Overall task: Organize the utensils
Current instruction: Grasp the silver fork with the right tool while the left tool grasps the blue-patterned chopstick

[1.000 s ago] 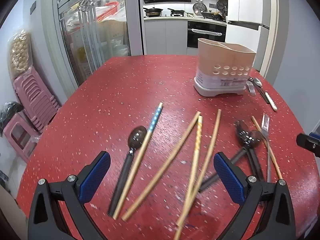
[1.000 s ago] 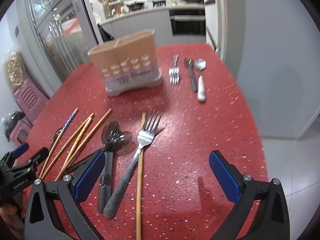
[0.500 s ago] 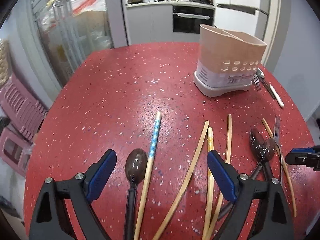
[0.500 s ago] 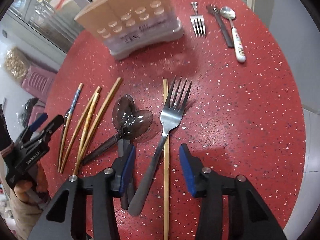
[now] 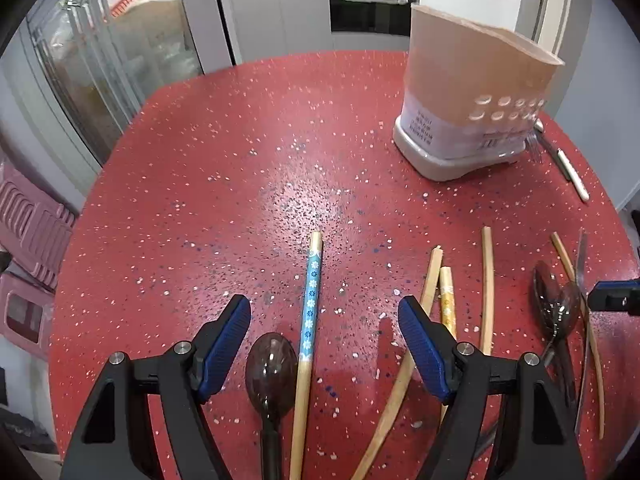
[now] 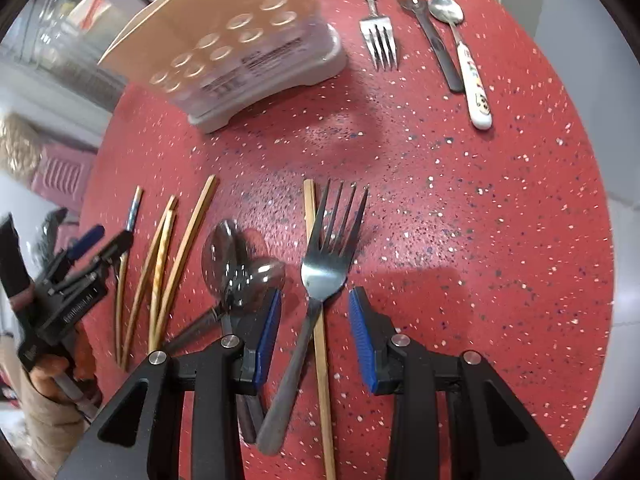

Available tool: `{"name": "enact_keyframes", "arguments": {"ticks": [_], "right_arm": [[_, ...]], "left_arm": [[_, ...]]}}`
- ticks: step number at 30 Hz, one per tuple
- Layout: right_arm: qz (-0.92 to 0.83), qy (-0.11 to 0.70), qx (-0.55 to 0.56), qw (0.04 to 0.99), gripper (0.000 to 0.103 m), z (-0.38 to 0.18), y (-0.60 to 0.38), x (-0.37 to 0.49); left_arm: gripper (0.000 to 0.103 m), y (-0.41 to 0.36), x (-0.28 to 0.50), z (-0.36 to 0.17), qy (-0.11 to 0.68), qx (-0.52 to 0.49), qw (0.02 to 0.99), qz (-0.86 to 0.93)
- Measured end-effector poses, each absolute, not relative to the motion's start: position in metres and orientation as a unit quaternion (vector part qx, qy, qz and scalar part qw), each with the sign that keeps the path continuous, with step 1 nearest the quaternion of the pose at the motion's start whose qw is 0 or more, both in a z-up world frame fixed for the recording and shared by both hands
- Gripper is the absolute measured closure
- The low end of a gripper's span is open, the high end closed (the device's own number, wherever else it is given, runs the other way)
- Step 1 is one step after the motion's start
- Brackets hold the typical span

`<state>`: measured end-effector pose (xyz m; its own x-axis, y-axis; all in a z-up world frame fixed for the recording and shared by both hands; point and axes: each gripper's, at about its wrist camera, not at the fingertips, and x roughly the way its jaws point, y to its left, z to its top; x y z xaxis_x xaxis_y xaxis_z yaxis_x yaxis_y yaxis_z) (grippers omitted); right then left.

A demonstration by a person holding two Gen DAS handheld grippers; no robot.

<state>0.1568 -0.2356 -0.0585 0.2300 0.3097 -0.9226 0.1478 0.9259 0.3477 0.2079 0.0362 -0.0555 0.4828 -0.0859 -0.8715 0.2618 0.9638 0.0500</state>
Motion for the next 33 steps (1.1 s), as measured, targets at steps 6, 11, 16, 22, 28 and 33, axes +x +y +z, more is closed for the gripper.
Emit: {"name": "enact_keyframes", "arguments": {"ticks": [6, 11, 16, 22, 28, 33], "right_arm": [[0.044, 0.619, 0.189, 0.761, 0.064, -0.063, -0.234, 0.173], [0.041, 0.621, 0.18, 0.762, 0.078, -0.063, -0.233, 0.18], [0.053, 0.619, 0.213, 0.754, 0.097, -0.072, -0.245, 0.182], [0.078, 0.619, 0.186, 0.759, 0.087, -0.063, -0.239, 0.177], [0.063, 0.613, 0.171, 0.769, 0.055, -0.058, -0.238, 0.182], [0.047, 0.619, 0.147, 0.77, 0.055, -0.062, -0.217, 0.19]], "left_arm": [[0.012, 0.031, 0.22, -0.068, 0.521, 0.102, 0.841, -0.108], [0.012, 0.032, 0.225, -0.069, 0.529, 0.097, 0.836, -0.113], [0.012, 0.032, 0.228, -0.07, 0.537, 0.098, 0.83, -0.11], [0.012, 0.029, 0.225, -0.07, 0.541, 0.116, 0.826, -0.111], [0.019, 0.027, 0.223, -0.069, 0.542, 0.112, 0.824, -0.121], [0.021, 0.02, 0.224, -0.069, 0.541, 0.113, 0.824, -0.126]]}}
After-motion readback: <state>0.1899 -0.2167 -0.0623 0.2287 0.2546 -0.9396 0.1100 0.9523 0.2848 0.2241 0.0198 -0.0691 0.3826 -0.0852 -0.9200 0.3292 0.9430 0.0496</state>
